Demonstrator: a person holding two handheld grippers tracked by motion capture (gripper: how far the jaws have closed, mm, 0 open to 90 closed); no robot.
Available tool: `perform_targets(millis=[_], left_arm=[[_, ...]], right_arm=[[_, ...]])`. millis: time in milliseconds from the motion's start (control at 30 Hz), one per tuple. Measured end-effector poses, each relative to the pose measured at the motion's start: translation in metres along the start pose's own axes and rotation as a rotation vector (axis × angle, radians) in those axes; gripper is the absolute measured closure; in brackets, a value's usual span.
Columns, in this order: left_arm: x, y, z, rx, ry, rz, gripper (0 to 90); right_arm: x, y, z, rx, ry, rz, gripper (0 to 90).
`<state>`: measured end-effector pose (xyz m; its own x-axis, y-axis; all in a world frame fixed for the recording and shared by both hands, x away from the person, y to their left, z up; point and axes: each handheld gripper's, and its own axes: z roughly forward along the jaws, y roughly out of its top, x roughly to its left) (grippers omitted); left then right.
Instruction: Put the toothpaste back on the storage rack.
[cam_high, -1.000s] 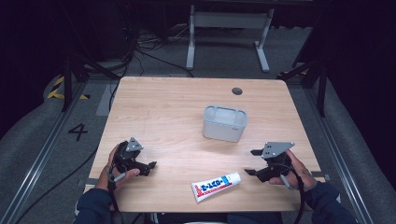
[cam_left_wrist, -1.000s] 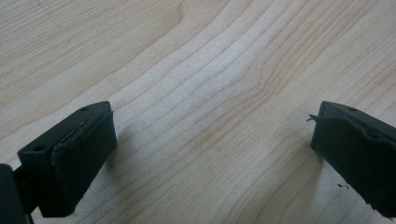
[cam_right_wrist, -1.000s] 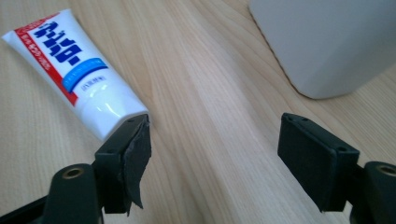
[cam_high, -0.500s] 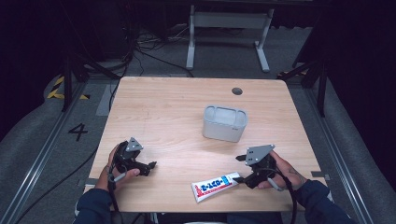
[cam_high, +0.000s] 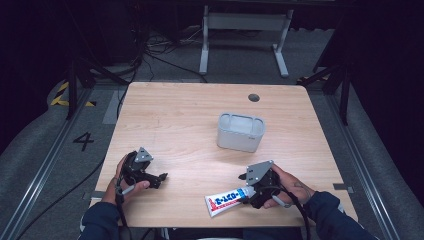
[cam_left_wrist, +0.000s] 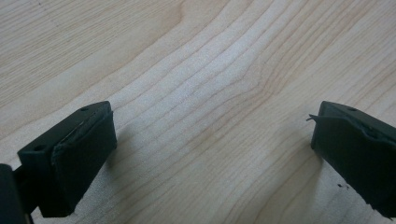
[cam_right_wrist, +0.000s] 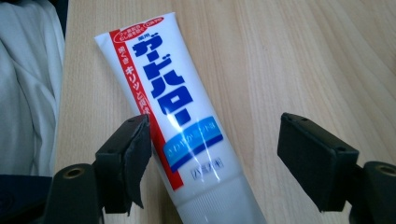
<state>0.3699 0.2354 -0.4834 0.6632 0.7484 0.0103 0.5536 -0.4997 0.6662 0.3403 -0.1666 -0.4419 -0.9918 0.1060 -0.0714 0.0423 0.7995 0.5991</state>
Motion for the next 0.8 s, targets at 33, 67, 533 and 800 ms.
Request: perform_targets(millis=[33,67,533,800], left_arm=[[0.000,0.000,0.000,0.000,0.000,0.000,0.5],[0.000,0.000,0.000,0.000,0.000,0.000,0.5],[0.000,0.000,0.000,0.000,0.000,0.000,0.5],[0.000,0.000,0.000,0.000,0.000,-0.001,0.5]], right_arm=[[0.001,0.004,0.004,0.003,0.006,-0.008,26.6],[0.003,0.006,0.006,0.010,0.012,-0.016,26.6],[0.014,0.028,0.028,0.078,0.078,-0.108,27.2],[0.018,0.038,0.042,0.127,0.116,-0.139,27.6]])
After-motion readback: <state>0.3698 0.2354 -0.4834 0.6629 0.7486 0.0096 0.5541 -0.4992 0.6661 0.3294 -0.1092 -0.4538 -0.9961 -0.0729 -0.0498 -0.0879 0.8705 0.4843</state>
